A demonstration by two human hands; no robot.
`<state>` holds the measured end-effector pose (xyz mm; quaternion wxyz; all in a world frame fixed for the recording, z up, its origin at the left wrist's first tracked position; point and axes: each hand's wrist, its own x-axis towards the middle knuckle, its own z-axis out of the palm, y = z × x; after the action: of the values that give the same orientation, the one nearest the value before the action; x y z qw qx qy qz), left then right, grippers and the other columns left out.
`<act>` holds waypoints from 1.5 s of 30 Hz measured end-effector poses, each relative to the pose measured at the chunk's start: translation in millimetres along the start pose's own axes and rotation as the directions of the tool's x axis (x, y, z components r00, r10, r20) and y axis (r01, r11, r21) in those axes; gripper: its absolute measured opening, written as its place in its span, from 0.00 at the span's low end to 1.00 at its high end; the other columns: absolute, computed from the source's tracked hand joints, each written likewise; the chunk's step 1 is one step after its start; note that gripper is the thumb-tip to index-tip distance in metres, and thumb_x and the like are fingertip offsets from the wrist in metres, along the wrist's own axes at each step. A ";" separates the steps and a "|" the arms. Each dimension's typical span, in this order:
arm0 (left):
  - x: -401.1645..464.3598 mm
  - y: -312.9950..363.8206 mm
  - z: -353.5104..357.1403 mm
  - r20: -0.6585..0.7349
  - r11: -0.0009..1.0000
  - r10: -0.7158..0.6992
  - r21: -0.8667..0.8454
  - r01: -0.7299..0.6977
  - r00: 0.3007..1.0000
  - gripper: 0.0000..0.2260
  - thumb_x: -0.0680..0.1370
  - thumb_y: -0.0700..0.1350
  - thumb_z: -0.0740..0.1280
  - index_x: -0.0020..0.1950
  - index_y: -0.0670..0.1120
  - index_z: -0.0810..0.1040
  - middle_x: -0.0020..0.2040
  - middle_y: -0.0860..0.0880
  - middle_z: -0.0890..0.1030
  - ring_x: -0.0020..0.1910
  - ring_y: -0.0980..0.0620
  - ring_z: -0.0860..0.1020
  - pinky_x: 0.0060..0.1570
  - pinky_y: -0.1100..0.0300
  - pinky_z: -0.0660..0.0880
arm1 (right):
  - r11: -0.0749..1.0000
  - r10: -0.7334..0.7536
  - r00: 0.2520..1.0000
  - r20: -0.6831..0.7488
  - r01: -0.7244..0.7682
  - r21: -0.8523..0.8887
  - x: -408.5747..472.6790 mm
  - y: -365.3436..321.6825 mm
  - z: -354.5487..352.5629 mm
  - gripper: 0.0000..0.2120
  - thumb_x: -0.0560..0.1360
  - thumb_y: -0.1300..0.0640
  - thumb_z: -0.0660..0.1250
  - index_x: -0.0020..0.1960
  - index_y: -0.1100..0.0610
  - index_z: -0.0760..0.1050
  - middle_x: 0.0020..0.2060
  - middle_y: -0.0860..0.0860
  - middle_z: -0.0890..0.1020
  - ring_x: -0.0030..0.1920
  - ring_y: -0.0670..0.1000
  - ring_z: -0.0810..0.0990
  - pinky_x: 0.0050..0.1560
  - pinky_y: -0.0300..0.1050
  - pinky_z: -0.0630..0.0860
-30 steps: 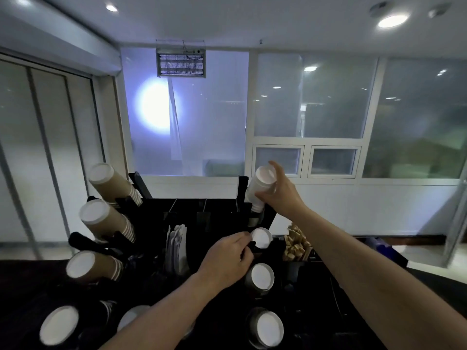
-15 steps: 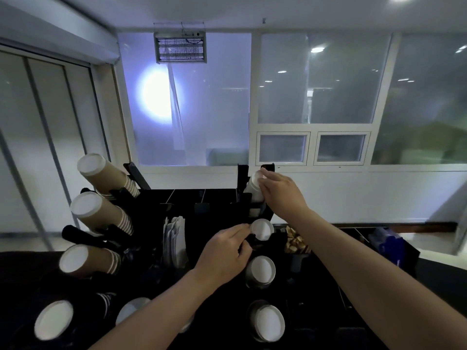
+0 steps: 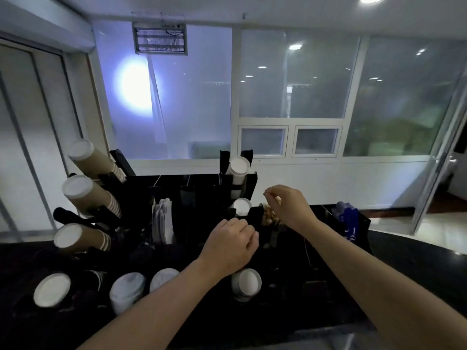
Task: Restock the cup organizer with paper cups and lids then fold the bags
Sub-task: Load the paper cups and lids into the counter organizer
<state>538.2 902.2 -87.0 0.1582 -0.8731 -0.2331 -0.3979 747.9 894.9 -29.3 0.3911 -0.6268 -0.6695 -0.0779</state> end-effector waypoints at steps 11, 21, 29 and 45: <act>-108.8 119.8 43.6 0.110 0.978 0.136 -0.173 -0.116 0.985 0.14 0.75 0.43 0.64 0.28 0.46 0.72 0.27 0.50 0.72 0.29 0.48 0.71 0.38 0.53 0.69 | 0.903 0.377 0.857 0.351 -0.424 0.067 -248.4 29.4 -65.1 0.10 0.81 0.48 0.66 0.58 0.49 0.82 0.50 0.40 0.84 0.50 0.37 0.81 0.51 0.36 0.78; -148.8 173.8 48.9 0.197 0.988 0.056 -0.152 -0.027 0.979 0.14 0.79 0.44 0.62 0.33 0.46 0.75 0.30 0.51 0.74 0.31 0.50 0.71 0.37 0.54 0.69 | 0.787 0.446 0.735 0.510 -0.593 0.167 -366.9 55.8 -59.7 0.40 0.68 0.32 0.74 0.74 0.40 0.63 0.65 0.39 0.76 0.63 0.41 0.77 0.65 0.43 0.74; -199.2 216.7 53.4 0.839 0.766 -0.136 -0.248 0.593 0.527 0.18 0.81 0.53 0.62 0.71 0.52 0.70 0.67 0.52 0.74 0.65 0.52 0.73 0.65 0.54 0.72 | 0.666 0.497 0.689 0.527 -0.692 0.278 -403.7 49.7 -13.3 0.39 0.64 0.42 0.80 0.67 0.34 0.61 0.60 0.40 0.78 0.58 0.42 0.79 0.56 0.42 0.79; -158.7 270.4 34.4 0.870 0.346 -0.248 -0.331 0.878 0.426 0.39 0.63 0.64 0.78 0.69 0.56 0.65 0.61 0.60 0.76 0.57 0.63 0.76 0.58 0.60 0.76 | -0.032 0.574 0.622 0.532 -0.633 0.774 -362.9 66.3 -48.3 0.37 0.69 0.43 0.79 0.71 0.46 0.65 0.63 0.58 0.80 0.60 0.60 0.82 0.60 0.64 0.79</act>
<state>612.4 646.0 -255.3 -0.4934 -0.7635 -0.3974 -0.1252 794.9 597.2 -247.4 0.6473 -0.5043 -0.2483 0.5148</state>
